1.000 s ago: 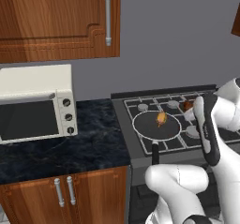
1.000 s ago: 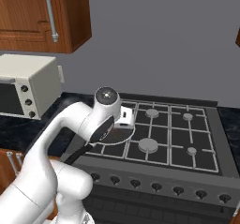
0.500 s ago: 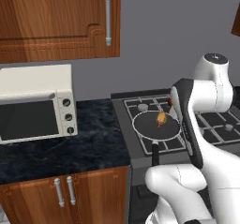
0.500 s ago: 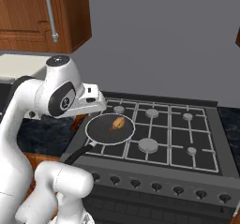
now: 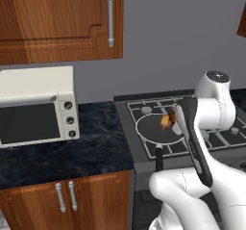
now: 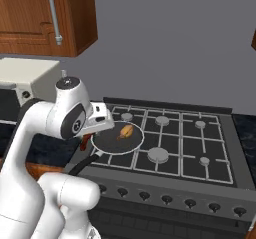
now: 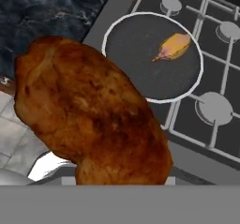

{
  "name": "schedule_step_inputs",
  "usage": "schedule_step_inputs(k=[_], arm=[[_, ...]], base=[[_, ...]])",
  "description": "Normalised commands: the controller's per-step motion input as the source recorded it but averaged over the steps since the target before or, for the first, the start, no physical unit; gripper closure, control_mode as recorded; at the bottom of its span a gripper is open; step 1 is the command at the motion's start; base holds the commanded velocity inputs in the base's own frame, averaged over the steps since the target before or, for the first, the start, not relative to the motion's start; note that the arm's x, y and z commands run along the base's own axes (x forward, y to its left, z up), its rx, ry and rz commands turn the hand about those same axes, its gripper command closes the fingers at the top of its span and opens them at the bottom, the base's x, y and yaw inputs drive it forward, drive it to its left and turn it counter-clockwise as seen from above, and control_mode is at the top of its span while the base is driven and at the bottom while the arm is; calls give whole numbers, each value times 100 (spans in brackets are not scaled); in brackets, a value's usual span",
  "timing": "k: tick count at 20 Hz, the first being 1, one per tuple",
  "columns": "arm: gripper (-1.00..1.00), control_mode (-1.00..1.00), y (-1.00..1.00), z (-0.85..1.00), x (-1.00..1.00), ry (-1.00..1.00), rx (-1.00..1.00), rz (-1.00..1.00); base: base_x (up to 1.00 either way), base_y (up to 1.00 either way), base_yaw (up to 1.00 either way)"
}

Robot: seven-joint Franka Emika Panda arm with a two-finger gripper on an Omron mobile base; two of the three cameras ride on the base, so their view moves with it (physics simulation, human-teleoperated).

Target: Take the chicken drumsticks from the pan and place one on each plate on the dining counter.

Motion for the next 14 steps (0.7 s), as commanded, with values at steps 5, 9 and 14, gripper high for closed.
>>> schedule_step_inputs(k=[5,9,14], arm=[[100,100,0,0,0,0,0,0],[100,100,0,0,0,0,0,0],[100,100,0,0,0,0,0,0]], base=[[-29,-13,49],[-55,-17,64],[-46,-18,70]])
